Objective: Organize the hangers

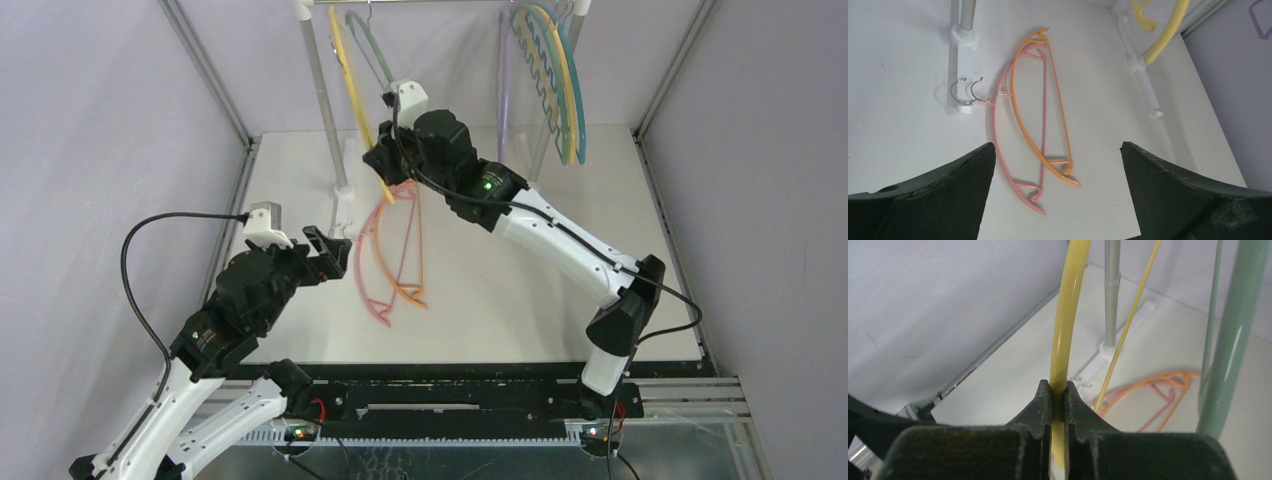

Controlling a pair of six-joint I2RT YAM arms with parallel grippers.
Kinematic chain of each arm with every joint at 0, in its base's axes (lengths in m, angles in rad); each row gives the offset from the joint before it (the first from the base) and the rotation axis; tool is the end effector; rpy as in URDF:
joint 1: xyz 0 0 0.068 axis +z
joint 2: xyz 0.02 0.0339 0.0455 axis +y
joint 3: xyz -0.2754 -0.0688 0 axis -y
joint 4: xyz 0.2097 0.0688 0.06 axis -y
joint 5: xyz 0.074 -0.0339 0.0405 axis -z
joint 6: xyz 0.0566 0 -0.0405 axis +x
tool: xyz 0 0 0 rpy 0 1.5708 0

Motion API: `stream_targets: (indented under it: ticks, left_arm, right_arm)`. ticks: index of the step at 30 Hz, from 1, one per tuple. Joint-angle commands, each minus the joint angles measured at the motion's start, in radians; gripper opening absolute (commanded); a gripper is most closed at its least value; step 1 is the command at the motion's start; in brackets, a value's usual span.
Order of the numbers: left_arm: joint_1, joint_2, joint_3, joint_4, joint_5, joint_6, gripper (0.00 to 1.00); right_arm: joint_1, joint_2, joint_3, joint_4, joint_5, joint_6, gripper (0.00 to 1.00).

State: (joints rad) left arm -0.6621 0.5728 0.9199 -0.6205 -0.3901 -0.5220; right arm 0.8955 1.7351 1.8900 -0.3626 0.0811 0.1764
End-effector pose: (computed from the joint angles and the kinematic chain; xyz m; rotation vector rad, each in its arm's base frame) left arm 0.0818 -0.0365 0.3564 -0.1452 1.8435 -0.4740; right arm 0.2477 0.3020 0.4499 -0.5879 1.7352 0.6947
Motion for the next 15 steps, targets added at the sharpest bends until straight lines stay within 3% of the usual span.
stream_targets:
  ticks: [1,11,15]
  left_arm:
    - [0.008,-0.019,0.02,0.0,-0.023,0.025,1.0]
    - [0.018,-0.05,0.044,-0.048,-0.073,0.052,0.99]
    - [0.019,-0.067,0.045,-0.063,-0.093,0.05,0.99]
  right_arm:
    - [-0.016,0.036,0.14,0.123,0.002,-0.039,0.0]
    - [-0.043,0.25,0.447,0.07,0.0,-0.04,0.0]
    - [-0.067,0.282,0.475,0.094,0.008,-0.032,0.0]
